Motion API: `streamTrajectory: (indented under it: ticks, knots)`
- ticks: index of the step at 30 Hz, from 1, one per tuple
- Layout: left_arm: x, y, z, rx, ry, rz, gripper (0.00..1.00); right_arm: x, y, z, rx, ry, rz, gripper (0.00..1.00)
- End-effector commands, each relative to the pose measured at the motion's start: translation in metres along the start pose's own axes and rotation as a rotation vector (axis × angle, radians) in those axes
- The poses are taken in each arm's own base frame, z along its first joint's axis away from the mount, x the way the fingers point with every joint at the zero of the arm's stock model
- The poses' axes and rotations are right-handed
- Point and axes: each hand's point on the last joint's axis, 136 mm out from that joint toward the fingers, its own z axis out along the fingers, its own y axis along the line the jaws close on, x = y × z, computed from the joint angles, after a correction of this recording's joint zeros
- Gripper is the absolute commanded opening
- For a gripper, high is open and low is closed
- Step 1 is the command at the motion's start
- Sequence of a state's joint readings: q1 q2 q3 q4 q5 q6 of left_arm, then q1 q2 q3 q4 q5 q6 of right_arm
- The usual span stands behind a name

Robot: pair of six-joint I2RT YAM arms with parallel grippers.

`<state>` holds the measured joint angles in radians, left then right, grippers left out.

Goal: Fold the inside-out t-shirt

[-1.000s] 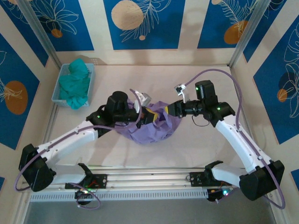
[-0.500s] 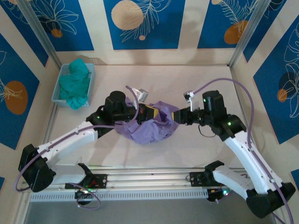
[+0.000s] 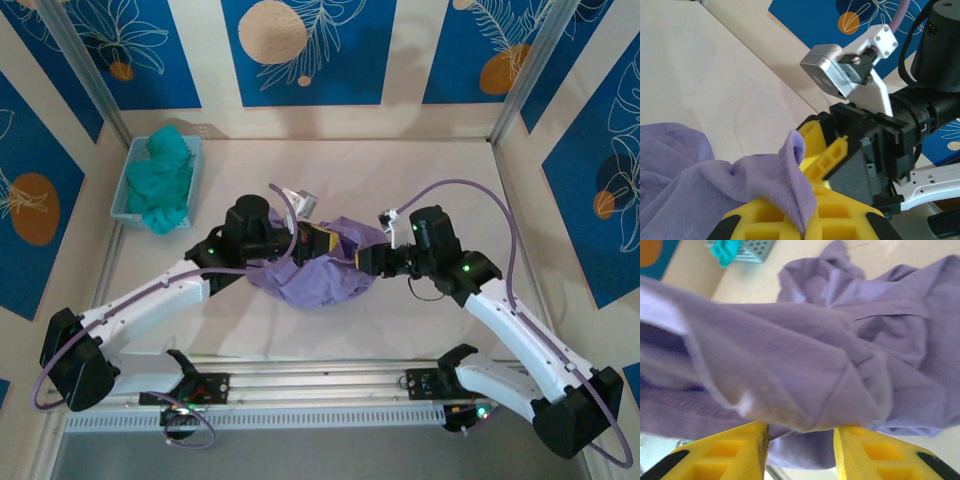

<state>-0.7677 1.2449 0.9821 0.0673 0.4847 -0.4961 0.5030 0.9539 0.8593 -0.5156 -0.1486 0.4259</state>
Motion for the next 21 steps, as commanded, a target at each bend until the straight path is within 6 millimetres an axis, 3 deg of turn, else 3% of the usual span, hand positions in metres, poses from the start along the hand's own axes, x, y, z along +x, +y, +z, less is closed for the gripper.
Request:
streamTrajectory:
  ticks: [1, 5, 9, 11, 15, 21]
  knots:
    - [-0.002, 0.001, -0.005, -0.007, -0.017, 0.017, 0.0, -0.02, -0.017, -0.001, 0.126, -0.07, -0.048, 0.4]
    - [0.0, -0.001, -0.004, 0.009, -0.008, 0.024, 0.0, -0.025, -0.023, 0.006, 0.148, -0.076, -0.077, 0.42]
    - [0.004, 0.0, -0.004, 0.009, 0.008, 0.028, 0.0, -0.035, -0.01, 0.011, 0.079, -0.097, -0.137, 0.42]
    - [0.004, 0.002, -0.005, -0.006, 0.007, 0.035, 0.0, -0.038, 0.0, 0.01, 0.032, -0.107, -0.184, 0.33]
    - [0.002, 0.016, -0.011, -0.073, -0.009, 0.031, 0.0, -0.038, 0.016, 0.0, -0.076, -0.106, -0.25, 0.01]
    - [-0.001, 0.071, -0.033, -0.302, -0.052, -0.007, 0.0, -0.02, 0.059, -0.024, -0.401, -0.052, -0.259, 0.0]
